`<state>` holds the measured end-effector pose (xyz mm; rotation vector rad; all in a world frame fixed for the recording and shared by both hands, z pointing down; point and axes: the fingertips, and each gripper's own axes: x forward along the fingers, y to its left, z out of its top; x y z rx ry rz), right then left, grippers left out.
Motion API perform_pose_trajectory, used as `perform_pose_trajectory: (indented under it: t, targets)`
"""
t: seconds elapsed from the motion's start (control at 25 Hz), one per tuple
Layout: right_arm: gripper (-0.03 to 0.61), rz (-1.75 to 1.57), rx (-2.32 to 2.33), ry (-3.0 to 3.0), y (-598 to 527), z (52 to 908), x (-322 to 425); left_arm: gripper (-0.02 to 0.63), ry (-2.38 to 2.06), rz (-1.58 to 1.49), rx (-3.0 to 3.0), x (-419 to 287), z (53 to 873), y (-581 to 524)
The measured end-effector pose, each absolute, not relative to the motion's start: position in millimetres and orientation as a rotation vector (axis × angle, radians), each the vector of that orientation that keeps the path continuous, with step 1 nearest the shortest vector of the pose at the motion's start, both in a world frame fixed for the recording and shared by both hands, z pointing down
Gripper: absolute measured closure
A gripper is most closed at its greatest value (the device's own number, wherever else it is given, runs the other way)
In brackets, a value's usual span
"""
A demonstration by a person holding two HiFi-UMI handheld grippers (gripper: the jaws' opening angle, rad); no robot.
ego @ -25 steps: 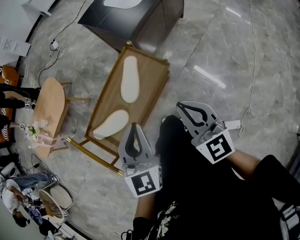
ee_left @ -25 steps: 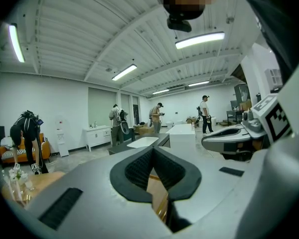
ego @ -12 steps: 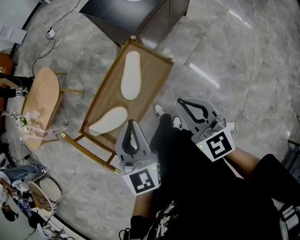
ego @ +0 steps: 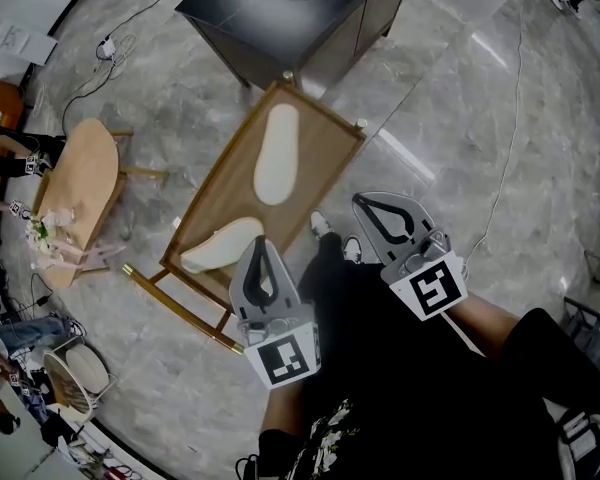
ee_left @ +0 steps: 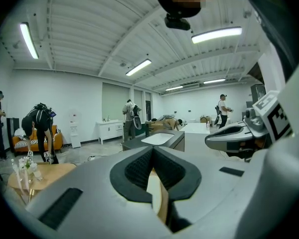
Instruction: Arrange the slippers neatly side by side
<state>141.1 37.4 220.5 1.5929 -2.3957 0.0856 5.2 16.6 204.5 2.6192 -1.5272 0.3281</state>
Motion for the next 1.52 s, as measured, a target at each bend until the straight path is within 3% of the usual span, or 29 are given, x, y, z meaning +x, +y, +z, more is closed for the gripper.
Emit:
perform_pose_trajectory:
  t: [0.84,1.52]
  targets:
    - [0.58,0.031,1.633,-2.326,-26.1,211.7,144.1,0.612,-1.437,0.241,2.661,13.3,213.6,-52.6]
    - [0.58,0.08,1.387,-2.37,-54.6,249.9,127.6,0.611,-1.509,0.378,2.539,-0.7,246.0,-59.8]
